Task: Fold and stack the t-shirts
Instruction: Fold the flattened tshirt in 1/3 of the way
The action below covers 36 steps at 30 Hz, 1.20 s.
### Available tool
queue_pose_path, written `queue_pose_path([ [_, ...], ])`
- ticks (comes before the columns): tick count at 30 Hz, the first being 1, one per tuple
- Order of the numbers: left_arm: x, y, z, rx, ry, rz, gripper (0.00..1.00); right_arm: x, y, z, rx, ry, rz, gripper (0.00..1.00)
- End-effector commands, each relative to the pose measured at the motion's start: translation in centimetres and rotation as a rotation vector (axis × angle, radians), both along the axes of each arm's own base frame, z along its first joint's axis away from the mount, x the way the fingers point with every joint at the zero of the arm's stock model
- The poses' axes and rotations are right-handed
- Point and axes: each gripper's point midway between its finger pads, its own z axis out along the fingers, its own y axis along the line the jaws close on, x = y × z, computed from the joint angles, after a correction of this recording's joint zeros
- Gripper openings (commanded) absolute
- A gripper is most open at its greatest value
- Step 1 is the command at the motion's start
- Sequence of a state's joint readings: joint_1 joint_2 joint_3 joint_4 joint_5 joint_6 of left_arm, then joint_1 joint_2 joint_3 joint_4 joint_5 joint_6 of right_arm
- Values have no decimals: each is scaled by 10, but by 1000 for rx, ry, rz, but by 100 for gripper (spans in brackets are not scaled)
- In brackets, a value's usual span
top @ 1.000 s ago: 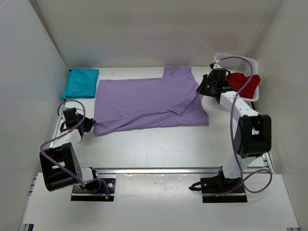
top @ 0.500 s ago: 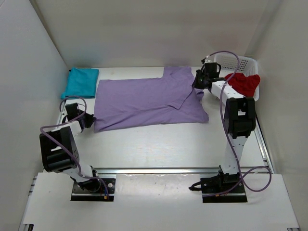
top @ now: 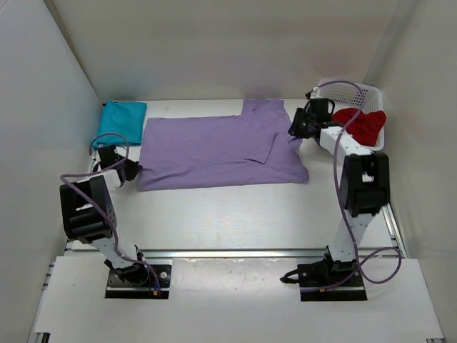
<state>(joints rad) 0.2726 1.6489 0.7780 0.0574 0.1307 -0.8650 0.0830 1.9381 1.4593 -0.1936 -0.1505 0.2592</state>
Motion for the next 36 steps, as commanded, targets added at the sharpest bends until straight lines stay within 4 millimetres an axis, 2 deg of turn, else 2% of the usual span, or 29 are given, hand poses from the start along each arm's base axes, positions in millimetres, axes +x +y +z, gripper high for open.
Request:
queue_pose_path([
  [1,16,8,35,26,-103,-8,20,-23,-16,70,50,-154,-50,22],
  [2,16,6,48,30,-137,-7,29,-43,-15,62,74,-139,-59,15],
  [3,14,8,51,40,-145,0,35,-60,-17,42,101,-101,-84,10],
  [4,12,2,60,52,-159,-18,37,-77,-18,32,111,-93,-97,0],
  [5,8,3,71,73,-183,-18,39,-87,-18,39,118,-119,-101,0],
  [6,5,-6,73,89,-179,-42,40,-103,-20,17,133,-70,-127,0],
  [7,-2,-17,78,106,-191,-70,39,-107,-25,26,145,-109,-145,0],
  [9,-24,-34,72,123,-185,-111,38,-134,-26,5,169,-84,-167,1],
  [10,-31,-44,68,96,-180,-130,37,-142,-34,-6,167,-71,-199,3],
  [11,-43,-46,60,87,-170,-133,37,-145,-36,-3,169,-88,-206,8],
  [13,-56,-54,51,64,-168,-159,37,-162,-33,-21,182,-56,-198,15],
  [15,-61,-54,39,71,-129,-158,37,-166,-42,-33,191,-37,-212,26],
  [16,-63,-62,30,43,-106,-183,37,-169,-43,-45,193,1,-209,30],
  [17,-60,-63,29,23,-112,-176,36,-169,-42,-46,202,13,-196,31],
  [19,-59,-68,10,-33,-61,-178,36,-170,-43,-60,207,44,-207,35],
  [22,-53,-67,-4,-77,-26,-173,35,-164,-48,-65,242,37,-228,37],
  [23,-58,-65,-10,-70,-1,-169,37,-159,-48,-64,248,30,-225,37],
  [25,-58,-63,-12,-50,1,-158,40,-155,-48,-72,254,55,-223,37],
  [27,-63,-58,-19,-40,18,-138,49,-152,-50,-78,260,71,-234,34],
  [28,-63,-57,-21,-51,28,-133,50,-153,-51,-82,263,81,-243,28],
  [29,-61,-58,-24,-56,34,-136,49,-150,-51,-81,265,79,-247,20],
  [30,-63,-58,-29,-63,50,-135,46,-150,-50,-80,273,78,-248,16],
  [31,-62,-59,-30,-73,52,-144,40,-151,-51,-79,275,75,-259,8],
  [32,-59,-55,-31,-75,51,-129,30,-153,-51,-78,270,72,-261,2],
  [34,-57,-59,-29,-71,53,-150,9,-165,-50,-82,269,93,-283,0],
  [36,-60,-55,-30,-45,88,-155,0,-179,-54,-80,239,100,-300,0],
])
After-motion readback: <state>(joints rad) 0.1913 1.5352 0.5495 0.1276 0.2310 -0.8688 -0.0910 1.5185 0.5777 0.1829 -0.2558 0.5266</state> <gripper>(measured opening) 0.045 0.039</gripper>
